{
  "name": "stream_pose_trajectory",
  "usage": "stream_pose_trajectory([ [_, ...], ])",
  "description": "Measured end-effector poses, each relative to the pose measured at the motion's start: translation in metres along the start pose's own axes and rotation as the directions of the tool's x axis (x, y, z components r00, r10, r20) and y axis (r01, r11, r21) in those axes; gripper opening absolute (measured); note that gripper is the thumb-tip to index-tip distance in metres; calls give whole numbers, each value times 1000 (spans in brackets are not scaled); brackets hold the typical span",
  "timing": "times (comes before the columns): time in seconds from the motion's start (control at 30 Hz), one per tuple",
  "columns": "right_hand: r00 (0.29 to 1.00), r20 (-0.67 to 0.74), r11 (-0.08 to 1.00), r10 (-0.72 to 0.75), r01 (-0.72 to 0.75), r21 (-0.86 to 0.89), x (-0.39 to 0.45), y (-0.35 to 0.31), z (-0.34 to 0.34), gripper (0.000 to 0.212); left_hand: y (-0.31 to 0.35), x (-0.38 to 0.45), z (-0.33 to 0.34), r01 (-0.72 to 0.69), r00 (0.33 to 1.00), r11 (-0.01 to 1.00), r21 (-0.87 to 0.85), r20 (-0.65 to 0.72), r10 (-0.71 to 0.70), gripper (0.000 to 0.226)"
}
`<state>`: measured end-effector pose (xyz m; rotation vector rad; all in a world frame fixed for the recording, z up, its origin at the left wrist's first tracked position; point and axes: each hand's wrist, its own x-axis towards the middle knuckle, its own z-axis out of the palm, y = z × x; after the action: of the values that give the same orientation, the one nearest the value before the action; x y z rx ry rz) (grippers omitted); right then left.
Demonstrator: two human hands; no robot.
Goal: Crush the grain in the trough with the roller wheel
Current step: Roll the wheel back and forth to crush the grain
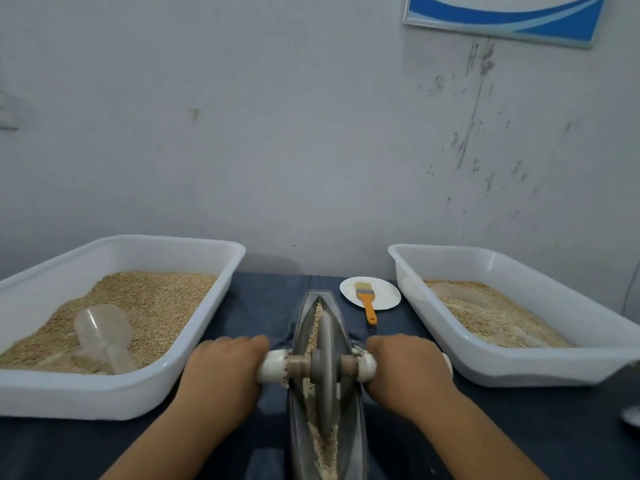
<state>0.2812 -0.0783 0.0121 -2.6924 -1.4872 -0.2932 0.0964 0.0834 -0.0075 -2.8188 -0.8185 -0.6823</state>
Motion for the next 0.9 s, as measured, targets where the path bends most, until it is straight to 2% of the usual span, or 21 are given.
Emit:
stream_pose_trajectory([
  [0.07, 999, -19, 999, -37, 36, -25, -13, 1, -2, 10, -3, -18, 3, -58, 997, 996, -66, -49, 55, 39],
  [0.17, 997, -19, 994, -76, 75, -75, -24, -2, -6, 13, -5, -34, 3, -83, 995, 996, -38, -57, 80, 48],
  [0.27, 998, -20, 995, -62, 60, -79, -15, -6, -8, 14, -6, -27, 6, -46, 999, 999, -25, -3, 45, 47],
  [0.37, 998, -23, 996, -56, 54, -71, 1, -7, -6, 19, -4, -10, 7, 29, 999, 999, 17, 18, -30, 29],
  [0.43, 998, -15, 996, -61, 60, -62, 7, -5, -4, 18, -4, -3, 5, 24, 996, 998, 54, 87, -28, 21],
  [0.57, 995, -17, 994, -96, 95, -57, -4, 3, 1, 4, -5, -14, -3, -37, 989, 994, 100, 145, 23, 38],
  [0.67, 991, -62, 990, -119, 114, -80, -16, 7, 7, 6, -7, -33, -10, -54, 995, 998, 42, 85, 51, 45],
  [0.8, 997, -28, 995, -71, 69, -66, -13, 3, 9, 6, -10, -38, -9, -187, 981, 982, 7, -54, 187, 54],
  [0.9, 1000, 11, 1000, -12, 12, -26, 1, 1, 7, 12, -6, -18, -8, -122, 992, 992, 9, -2, 122, 48],
])
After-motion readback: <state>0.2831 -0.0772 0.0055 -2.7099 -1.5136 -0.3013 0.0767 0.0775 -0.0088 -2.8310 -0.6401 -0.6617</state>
